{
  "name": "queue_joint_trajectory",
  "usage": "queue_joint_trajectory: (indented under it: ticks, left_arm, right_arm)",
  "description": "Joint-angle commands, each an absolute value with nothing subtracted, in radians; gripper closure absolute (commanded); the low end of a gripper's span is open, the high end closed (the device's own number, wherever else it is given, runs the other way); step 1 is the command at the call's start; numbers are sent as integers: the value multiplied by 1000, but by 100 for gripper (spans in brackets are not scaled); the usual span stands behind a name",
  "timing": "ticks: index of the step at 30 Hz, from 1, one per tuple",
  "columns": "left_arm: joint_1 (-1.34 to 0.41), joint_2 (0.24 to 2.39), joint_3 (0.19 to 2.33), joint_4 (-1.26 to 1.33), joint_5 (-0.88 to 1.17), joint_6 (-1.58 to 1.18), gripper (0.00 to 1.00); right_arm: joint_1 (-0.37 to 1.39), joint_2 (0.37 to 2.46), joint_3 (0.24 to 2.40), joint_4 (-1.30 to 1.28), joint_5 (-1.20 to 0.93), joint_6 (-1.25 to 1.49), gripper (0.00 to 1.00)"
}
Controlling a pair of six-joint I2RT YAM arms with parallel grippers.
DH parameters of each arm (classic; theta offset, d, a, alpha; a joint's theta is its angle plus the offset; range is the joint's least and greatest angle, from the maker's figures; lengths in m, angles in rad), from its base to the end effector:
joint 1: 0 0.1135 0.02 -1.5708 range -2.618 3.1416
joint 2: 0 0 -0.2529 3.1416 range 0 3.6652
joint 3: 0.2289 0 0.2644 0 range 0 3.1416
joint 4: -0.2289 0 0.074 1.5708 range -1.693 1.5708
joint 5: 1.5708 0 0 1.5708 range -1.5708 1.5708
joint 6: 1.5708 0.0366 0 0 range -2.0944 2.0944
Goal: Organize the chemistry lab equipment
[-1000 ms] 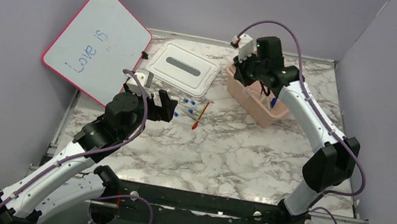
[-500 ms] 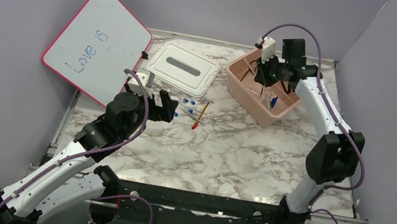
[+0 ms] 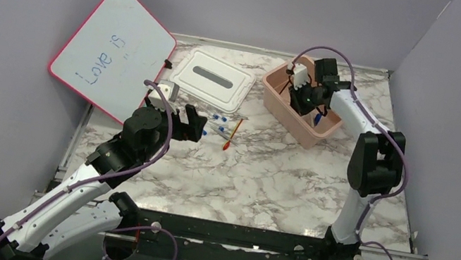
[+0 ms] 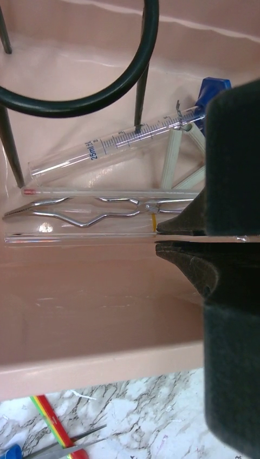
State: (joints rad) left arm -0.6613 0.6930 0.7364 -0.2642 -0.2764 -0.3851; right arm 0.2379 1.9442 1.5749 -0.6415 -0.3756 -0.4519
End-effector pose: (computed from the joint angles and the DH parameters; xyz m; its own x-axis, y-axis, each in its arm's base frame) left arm 0.1534 -0.1068 0.3223 -0.3032 -0.2220 -0.9267 0.2879 0.9057 -0.3111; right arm 0.4161 0.1147 0.2204 -0.5623 -0.5544 -0.6136 -0.7271 0.6848 0.0476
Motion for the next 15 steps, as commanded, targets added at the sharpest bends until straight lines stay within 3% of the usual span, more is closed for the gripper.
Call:
queue_joint_trajectory:
  ticks: [1, 10, 15]
  left_arm:
    - [-664, 693, 735, -241, -254, -395, 9]
    - [-664, 702, 739, -239, -253, -396, 9]
    - [-663, 701, 741, -239, -253, -393, 9]
  right_arm:
    - [232, 1986, 1584, -668, -418, -481, 95]
    - [232, 1995, 1586, -660, -413, -458, 86]
    - [232, 1972, 1614, -670, -409, -431, 76]
